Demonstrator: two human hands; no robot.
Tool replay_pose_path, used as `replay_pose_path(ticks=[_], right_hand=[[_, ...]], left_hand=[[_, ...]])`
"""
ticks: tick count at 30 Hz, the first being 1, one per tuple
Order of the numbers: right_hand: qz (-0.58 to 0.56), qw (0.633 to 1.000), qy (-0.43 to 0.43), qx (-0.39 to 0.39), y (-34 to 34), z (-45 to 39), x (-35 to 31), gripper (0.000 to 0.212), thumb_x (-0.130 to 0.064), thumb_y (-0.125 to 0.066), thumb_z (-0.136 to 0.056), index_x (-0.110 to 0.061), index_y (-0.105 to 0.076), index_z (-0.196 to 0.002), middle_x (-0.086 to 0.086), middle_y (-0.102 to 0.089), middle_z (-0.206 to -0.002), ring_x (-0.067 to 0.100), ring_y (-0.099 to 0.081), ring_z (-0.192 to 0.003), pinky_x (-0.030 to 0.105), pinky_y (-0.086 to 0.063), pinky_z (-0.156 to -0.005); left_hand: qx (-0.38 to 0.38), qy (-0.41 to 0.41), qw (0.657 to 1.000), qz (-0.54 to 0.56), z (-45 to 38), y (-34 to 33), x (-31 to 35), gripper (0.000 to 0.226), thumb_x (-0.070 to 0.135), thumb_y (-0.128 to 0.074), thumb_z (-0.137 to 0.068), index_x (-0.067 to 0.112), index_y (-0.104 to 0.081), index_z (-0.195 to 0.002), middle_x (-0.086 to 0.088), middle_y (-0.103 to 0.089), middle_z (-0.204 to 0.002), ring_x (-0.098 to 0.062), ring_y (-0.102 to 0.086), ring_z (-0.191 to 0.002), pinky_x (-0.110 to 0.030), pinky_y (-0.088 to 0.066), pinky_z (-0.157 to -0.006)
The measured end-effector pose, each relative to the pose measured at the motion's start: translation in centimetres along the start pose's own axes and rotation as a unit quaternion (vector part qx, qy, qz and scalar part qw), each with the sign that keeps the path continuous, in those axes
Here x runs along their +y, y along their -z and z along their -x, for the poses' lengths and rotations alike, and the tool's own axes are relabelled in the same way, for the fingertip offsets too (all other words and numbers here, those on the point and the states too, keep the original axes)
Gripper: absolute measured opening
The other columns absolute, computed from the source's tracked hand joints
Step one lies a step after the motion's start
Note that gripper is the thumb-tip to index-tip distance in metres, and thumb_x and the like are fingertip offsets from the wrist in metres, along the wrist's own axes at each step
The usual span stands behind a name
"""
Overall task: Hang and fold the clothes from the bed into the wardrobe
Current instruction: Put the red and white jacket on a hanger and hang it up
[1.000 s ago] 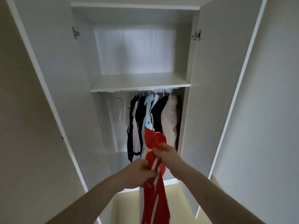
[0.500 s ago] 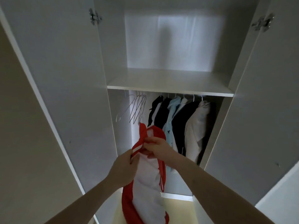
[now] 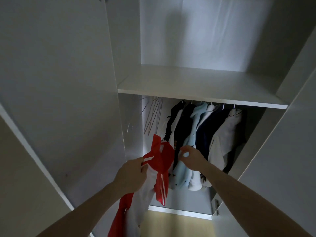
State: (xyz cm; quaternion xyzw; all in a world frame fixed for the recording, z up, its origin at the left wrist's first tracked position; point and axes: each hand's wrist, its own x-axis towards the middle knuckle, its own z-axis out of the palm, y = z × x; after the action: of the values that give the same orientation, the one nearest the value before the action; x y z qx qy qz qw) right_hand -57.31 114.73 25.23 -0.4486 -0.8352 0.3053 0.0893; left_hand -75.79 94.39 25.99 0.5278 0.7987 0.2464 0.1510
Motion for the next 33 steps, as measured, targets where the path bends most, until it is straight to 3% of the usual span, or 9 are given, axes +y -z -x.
replay_pose_path(ticks=[4, 6, 9, 15, 17, 22, 25, 29, 33], right_hand=[[0.057, 0.998, 0.003, -0.015, -0.3, -4.7, 0.7, 0.041, -0.005, -0.060, -0.095, 0.008, -0.055, -0.134, 0.016, -0.060, -0.119, 0.030, -0.061, -0.111, 0.037, -0.049, -0.095], [0.098, 0.995, 0.026, -0.022, -0.5, -7.7, 1.2, 0.045, -0.006, -0.061, -0.094, 0.006, -0.053, -0.136, 0.019, -0.053, -0.135, 0.030, -0.054, -0.125, 0.039, -0.049, -0.100], [0.188, 0.979, 0.073, -0.042, -1.3, -13.2, 2.4, 0.072, -0.018, -0.065, -0.091, -0.011, -0.034, -0.156, 0.011, -0.024, -0.164, 0.032, -0.048, -0.135, 0.042, -0.050, -0.104], [0.333, 0.931, 0.122, -0.090, -1.7, -20.1, 3.3, 0.086, -0.012, -0.062, -0.094, -0.019, -0.012, -0.164, -0.001, -0.002, -0.171, 0.033, -0.036, -0.143, 0.040, -0.044, -0.111], [0.374, 0.913, 0.130, -0.098, -1.3, -21.8, 4.0, 0.086, -0.010, -0.061, -0.094, -0.020, -0.012, -0.164, 0.000, -0.005, -0.171, 0.032, -0.039, -0.139, 0.038, -0.046, -0.107], [0.423, 0.891, 0.137, -0.089, 0.3, -23.9, 6.3, 0.082, -0.016, -0.068, -0.092, -0.024, -0.023, -0.160, 0.008, -0.040, -0.150, 0.030, -0.055, -0.116, 0.040, -0.054, -0.089], [0.426, 0.892, 0.134, -0.075, 0.7, -24.3, 6.8, 0.094, -0.014, -0.069, -0.090, -0.029, -0.011, -0.162, 0.011, -0.041, -0.148, 0.030, -0.061, -0.108, 0.038, -0.055, -0.077], [0.432, 0.885, 0.158, -0.069, 0.9, -25.3, 5.9, 0.103, -0.008, -0.064, -0.090, -0.034, 0.005, -0.162, 0.012, -0.048, -0.137, 0.028, -0.064, -0.093, 0.034, -0.052, -0.063], [0.442, 0.883, 0.125, -0.098, 1.2, -26.2, 5.5, 0.075, -0.011, -0.058, -0.093, -0.021, -0.024, -0.159, 0.009, -0.056, -0.130, 0.024, -0.063, -0.101, 0.031, -0.046, -0.067]], left_hand=[[0.003, 0.009, 1.000, -0.019, -2.4, 0.2, -2.1, 0.024, 0.035, -0.044, -0.107, 0.025, -0.064, -0.118, 0.012, -0.059, -0.074, -0.005, -0.059, -0.064, -0.016, -0.042, -0.067], [0.007, 0.010, 1.000, -0.028, -3.4, 0.4, -2.8, 0.032, 0.036, -0.044, -0.107, 0.027, -0.061, -0.132, 0.014, -0.057, -0.074, -0.003, -0.054, -0.061, -0.018, -0.045, -0.071], [0.016, 0.026, 0.999, -0.039, -4.7, 0.3, -2.9, 0.034, 0.036, -0.043, -0.108, 0.027, -0.059, -0.137, 0.014, -0.055, -0.070, -0.003, -0.051, -0.057, -0.015, -0.040, -0.061], [0.031, 0.053, 0.998, -0.027, -6.8, -0.7, -1.5, 0.030, 0.034, -0.044, -0.108, 0.028, -0.063, -0.131, 0.010, -0.060, -0.069, -0.004, -0.054, -0.052, -0.012, -0.036, -0.051], [0.039, 0.065, 0.997, -0.025, -8.0, -1.3, -0.7, 0.029, 0.033, -0.044, -0.108, 0.026, -0.064, -0.129, 0.012, -0.060, -0.070, -0.004, -0.055, -0.054, -0.012, -0.036, -0.053], [0.054, 0.076, 0.996, -0.008, -11.2, -3.2, 1.3, 0.023, 0.033, -0.046, -0.107, 0.023, -0.067, -0.109, 0.009, -0.063, -0.070, -0.008, -0.060, -0.057, -0.014, -0.039, -0.055], [0.064, 0.075, 0.995, -0.013, -13.1, -3.9, 2.4, 0.018, 0.031, -0.048, -0.106, 0.026, -0.057, -0.092, 0.010, -0.058, -0.068, -0.009, -0.059, -0.060, -0.015, -0.036, -0.055], [0.078, 0.089, 0.993, -0.011, -15.8, -4.1, 2.8, 0.018, 0.029, -0.047, -0.106, 0.026, -0.057, -0.092, 0.010, -0.060, -0.071, -0.010, -0.061, -0.063, -0.019, -0.044, -0.060], [0.076, 0.091, 0.993, -0.016, -17.8, -3.6, 1.9, 0.017, 0.028, -0.048, -0.105, 0.023, -0.062, -0.097, 0.008, -0.062, -0.072, -0.011, -0.063, -0.063, -0.025, -0.052, -0.063]])
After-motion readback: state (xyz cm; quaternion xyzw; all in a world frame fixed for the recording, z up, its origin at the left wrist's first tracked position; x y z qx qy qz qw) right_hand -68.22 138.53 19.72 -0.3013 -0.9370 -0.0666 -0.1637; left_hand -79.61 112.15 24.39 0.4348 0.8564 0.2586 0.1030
